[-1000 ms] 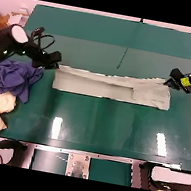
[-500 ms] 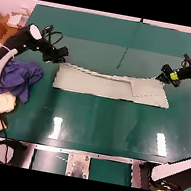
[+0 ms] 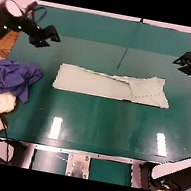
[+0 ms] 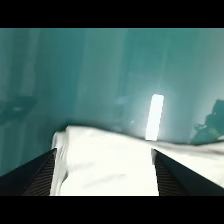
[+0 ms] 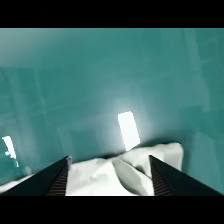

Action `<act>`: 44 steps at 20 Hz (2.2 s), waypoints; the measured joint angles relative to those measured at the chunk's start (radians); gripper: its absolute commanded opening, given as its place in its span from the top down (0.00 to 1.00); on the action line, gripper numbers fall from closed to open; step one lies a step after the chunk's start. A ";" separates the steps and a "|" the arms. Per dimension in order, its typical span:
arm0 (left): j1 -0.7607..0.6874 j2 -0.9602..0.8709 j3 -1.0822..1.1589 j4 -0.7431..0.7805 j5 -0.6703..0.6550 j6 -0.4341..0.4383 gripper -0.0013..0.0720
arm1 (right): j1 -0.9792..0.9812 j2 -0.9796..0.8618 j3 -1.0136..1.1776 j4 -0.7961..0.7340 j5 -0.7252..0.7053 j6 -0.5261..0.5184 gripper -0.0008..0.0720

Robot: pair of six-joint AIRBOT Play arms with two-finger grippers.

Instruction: Fold the shirts.

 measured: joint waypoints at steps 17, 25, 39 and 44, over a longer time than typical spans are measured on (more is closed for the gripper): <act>-0.122 0.000 0.044 -0.077 -0.129 0.077 0.95 | -0.134 -0.245 -0.193 0.230 0.246 -0.348 0.10; -0.183 0.000 0.044 -0.196 -0.076 0.115 0.95 | -0.083 -0.266 -0.258 0.242 0.218 -0.401 0.96; -0.534 -0.305 0.053 -0.307 0.219 0.203 0.95 | 0.058 -0.072 0.027 0.263 0.314 -0.311 0.97; -0.617 -0.426 0.075 -0.464 0.323 0.264 0.96 | 0.203 0.052 0.051 0.267 0.332 -0.240 0.97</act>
